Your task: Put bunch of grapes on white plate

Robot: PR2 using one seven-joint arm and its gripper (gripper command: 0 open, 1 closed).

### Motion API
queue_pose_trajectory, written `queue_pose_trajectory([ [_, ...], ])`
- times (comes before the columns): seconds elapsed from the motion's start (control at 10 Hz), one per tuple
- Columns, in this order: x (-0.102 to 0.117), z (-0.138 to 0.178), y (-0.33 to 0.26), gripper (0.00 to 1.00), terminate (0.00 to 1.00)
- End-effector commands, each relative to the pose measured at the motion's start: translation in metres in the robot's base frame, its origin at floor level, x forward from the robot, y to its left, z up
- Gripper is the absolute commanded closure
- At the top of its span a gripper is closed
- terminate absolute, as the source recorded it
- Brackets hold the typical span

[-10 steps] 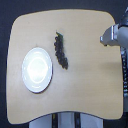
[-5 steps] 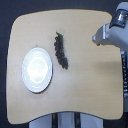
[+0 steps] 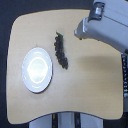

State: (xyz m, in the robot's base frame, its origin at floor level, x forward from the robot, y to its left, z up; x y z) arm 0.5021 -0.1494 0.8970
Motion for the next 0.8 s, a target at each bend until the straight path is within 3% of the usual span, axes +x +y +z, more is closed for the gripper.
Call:
queue_pose_trajectory([
  [0.0,0.032,-0.024,0.099,0.0,0.0],
  [0.7,0.034,-0.086,0.159,0.0,0.0],
])
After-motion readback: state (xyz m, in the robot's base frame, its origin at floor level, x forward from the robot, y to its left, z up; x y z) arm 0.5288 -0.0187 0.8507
